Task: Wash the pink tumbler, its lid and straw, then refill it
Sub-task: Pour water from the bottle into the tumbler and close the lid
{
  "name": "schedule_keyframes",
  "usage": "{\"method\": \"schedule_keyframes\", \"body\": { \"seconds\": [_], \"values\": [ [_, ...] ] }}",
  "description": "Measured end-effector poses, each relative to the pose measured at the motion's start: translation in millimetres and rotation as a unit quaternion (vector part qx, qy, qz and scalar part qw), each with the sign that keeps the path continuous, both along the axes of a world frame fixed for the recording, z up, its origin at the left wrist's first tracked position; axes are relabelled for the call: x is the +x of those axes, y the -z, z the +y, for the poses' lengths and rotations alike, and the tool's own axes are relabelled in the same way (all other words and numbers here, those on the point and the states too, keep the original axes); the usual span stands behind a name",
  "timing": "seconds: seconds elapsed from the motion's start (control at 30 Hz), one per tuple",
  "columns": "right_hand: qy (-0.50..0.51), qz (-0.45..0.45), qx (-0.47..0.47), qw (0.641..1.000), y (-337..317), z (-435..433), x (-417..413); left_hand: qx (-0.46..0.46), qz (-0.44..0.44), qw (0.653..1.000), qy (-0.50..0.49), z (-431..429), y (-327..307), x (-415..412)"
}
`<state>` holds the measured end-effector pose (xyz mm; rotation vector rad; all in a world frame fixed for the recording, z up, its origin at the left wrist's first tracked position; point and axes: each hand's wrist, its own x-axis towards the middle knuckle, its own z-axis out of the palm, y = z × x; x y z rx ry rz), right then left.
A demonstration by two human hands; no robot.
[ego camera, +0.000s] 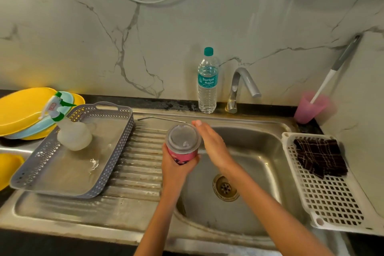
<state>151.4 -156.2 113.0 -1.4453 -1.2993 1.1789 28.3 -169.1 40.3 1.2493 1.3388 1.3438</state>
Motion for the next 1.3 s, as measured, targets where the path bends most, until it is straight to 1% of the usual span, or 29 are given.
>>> {"method": "schedule_keyframes", "body": {
  "seconds": [0.1,0.27,0.37,0.47,0.53,0.67,0.83,0.93,1.1,1.2,1.3],
  "values": [
    [0.014,-0.046,0.002,0.999,5,41,-10,0.005,0.003,1.0,-0.008,25,-1,-22],
    [-0.011,-0.183,0.019,0.983,38,122,-31,0.002,-0.007,1.0,-0.024,65,-2,-53],
    [-0.035,-0.266,0.039,0.963,62,166,-45,0.005,-0.006,0.999,-0.035,82,0,-66],
    [-0.064,-0.346,0.084,0.932,84,198,-55,0.008,-0.01,0.999,-0.047,95,3,-74],
    [-0.082,-0.378,0.108,0.916,95,214,-61,0.011,-0.009,0.999,-0.053,101,7,-78],
    [-0.098,-0.388,0.11,0.91,109,234,-73,0.016,-0.009,0.998,-0.056,110,16,-82],
    [-0.074,-0.415,0.066,0.904,121,246,-82,0.007,-0.029,0.998,-0.063,114,21,-81],
    [-0.068,-0.44,0.049,0.894,131,249,-83,0.004,-0.034,0.997,-0.067,113,22,-80],
    [-0.061,-0.455,0.075,0.885,134,240,-78,-0.002,-0.033,0.998,-0.054,108,20,-77],
    [-0.05,-0.425,0.088,0.9,123,225,-68,0.003,-0.03,0.999,-0.043,103,20,-74],
    [-0.009,-0.346,0.1,0.933,101,200,-48,0.007,-0.022,1.0,-0.018,95,18,-70]
  ]
}}
